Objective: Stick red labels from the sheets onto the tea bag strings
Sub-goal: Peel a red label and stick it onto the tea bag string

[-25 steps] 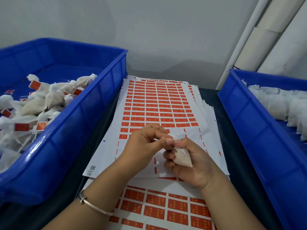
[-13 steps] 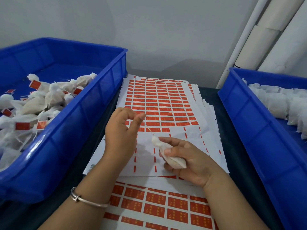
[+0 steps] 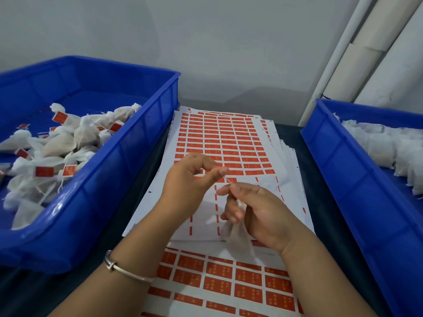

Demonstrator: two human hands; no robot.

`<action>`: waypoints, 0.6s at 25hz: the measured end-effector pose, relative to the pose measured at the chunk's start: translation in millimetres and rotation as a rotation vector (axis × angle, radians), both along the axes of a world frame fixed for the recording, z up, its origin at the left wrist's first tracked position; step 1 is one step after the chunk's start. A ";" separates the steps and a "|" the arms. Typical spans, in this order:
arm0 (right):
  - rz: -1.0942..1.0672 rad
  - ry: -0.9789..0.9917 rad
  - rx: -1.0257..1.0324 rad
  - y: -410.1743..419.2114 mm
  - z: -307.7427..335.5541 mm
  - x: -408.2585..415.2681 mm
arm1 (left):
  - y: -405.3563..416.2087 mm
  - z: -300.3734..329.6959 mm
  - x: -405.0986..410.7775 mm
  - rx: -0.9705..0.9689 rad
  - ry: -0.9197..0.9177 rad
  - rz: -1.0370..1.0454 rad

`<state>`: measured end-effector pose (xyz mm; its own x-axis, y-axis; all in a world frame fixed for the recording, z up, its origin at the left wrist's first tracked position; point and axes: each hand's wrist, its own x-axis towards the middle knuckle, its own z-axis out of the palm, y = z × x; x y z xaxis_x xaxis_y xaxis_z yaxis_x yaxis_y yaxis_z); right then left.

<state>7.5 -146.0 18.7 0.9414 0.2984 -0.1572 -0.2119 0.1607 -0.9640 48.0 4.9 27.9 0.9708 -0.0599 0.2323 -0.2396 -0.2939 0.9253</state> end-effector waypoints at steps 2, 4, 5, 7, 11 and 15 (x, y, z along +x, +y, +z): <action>-0.079 0.001 -0.169 3.7 4.8 3.2 | 12.6 4.0 12.2 -0.038 0.080 0.084; -0.154 0.024 -0.297 9.3 9.2 9.4 | 26.6 -4.3 25.0 0.069 0.155 0.154; -0.187 0.047 -0.343 13.3 10.7 13.3 | 32.8 -13.2 28.9 0.219 0.197 0.166; -0.225 0.089 -0.410 25.1 12.0 24.0 | 40.8 -34.7 30.6 0.550 0.250 0.132; -0.371 0.046 -0.522 49.8 1.9 45.7 | 45.8 -60.5 31.4 0.671 0.217 0.114; -0.492 0.127 -0.386 57.7 -14.6 52.0 | 44.7 -72.0 33.7 0.772 0.144 0.107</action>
